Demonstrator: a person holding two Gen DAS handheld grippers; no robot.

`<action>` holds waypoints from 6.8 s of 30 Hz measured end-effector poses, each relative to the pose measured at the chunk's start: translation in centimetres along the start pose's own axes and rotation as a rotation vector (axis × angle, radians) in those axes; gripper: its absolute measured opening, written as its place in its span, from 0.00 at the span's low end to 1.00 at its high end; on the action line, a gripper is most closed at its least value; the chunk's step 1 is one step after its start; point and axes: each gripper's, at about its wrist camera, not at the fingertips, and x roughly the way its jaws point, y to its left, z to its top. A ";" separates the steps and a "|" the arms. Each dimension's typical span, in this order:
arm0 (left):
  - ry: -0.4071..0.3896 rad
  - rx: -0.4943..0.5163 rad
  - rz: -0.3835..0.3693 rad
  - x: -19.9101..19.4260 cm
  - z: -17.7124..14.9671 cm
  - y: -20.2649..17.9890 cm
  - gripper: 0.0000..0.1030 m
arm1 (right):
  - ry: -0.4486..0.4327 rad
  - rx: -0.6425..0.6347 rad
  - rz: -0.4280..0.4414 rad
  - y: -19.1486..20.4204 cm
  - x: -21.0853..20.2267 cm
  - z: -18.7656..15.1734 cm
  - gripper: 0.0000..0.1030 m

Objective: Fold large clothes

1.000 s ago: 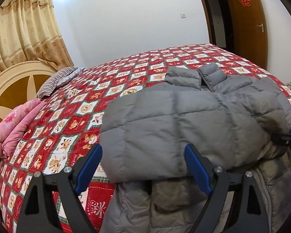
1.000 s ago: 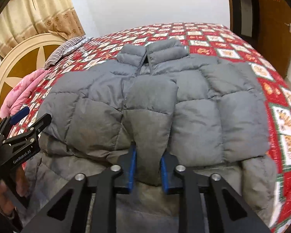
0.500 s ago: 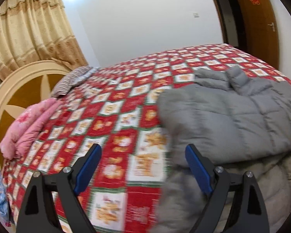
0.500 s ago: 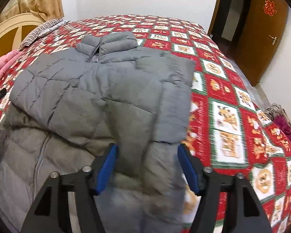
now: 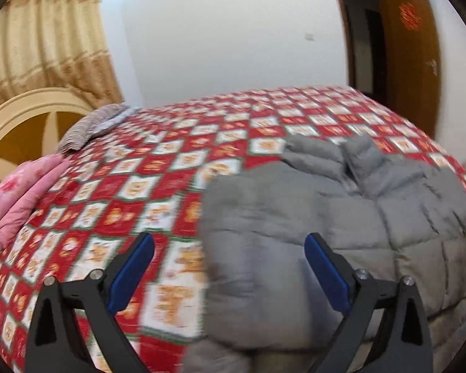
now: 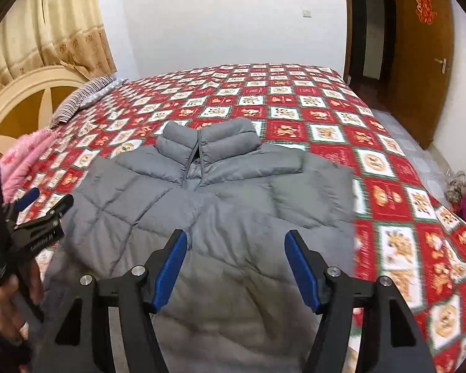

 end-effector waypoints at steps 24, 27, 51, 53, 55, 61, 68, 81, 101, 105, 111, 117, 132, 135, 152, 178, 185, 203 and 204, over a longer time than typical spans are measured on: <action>0.199 -0.003 -0.058 6.1 -3.7 -1.5 1.00 | 0.041 -0.013 -0.066 -0.2 8.0 -5.6 0.64; 0.198 -0.003 -0.055 6.2 -3.7 -1.4 1.00 | 0.044 -0.027 -0.085 0.1 8.1 -5.6 0.64; 0.230 -0.033 -0.091 7.0 -3.9 -1.1 1.00 | 0.035 -0.061 -0.145 1.2 8.2 -6.1 0.64; 0.232 -0.035 -0.094 7.0 -3.9 -1.1 1.00 | 0.035 -0.066 -0.149 1.3 8.3 -6.1 0.64; 0.233 -0.036 -0.095 7.1 -3.9 -1.0 1.00 | 0.035 -0.068 -0.152 1.3 8.3 -6.1 0.64; 0.236 -0.034 -0.095 7.1 -3.9 -1.1 1.00 | 0.035 -0.075 -0.161 1.4 8.3 -6.1 0.64; 0.231 -0.020 -0.079 7.1 -3.8 -1.3 1.00 | 0.035 -0.077 -0.163 1.5 8.3 -6.2 0.64; 0.177 0.042 -0.089 2.3 -0.1 0.6 1.00 | 0.099 -0.080 -0.054 0.7 5.9 -4.7 0.67; 0.320 -0.101 -0.096 19.6 16.9 -3.3 1.00 | 0.216 0.226 -0.039 -3.5 18.9 18.0 0.79; 0.341 -0.060 -0.037 22.6 17.4 -5.2 1.00 | 0.254 0.213 -0.066 -3.1 22.2 19.2 0.79; 0.375 -0.016 -0.100 23.4 15.9 -6.6 0.92 | 0.310 0.129 -0.077 -1.9 24.8 19.1 0.79; 0.367 0.022 -0.239 20.6 15.2 -6.5 0.18 | 0.331 0.068 -0.043 -2.3 22.8 17.6 0.20; 0.169 0.177 -0.208 11.6 9.5 -4.3 0.08 | 0.226 -0.031 -0.108 -4.6 14.0 11.9 0.02; 0.184 0.224 -0.185 11.9 7.8 -4.9 0.08 | 0.236 -0.030 -0.120 -5.0 14.7 10.5 0.02; 0.017 0.083 -0.148 6.6 9.8 -1.0 0.69 | 0.200 -0.078 -0.160 -5.1 16.2 6.2 0.02; 0.087 0.101 -0.133 11.5 10.8 -8.6 0.89 | 0.063 0.094 0.015 -2.0 14.3 12.0 0.59; 0.195 0.095 -0.111 15.7 6.9 -9.5 0.90 | 0.138 0.050 -0.003 -1.5 17.9 7.6 0.59; 0.229 0.077 -0.094 17.2 5.9 -9.8 0.99 | 0.123 0.003 -0.081 -1.0 19.9 5.8 0.60; 0.230 0.076 -0.092 17.2 5.9 -9.7 1.00 | 0.124 -0.006 -0.092 -0.9 19.9 5.8 0.60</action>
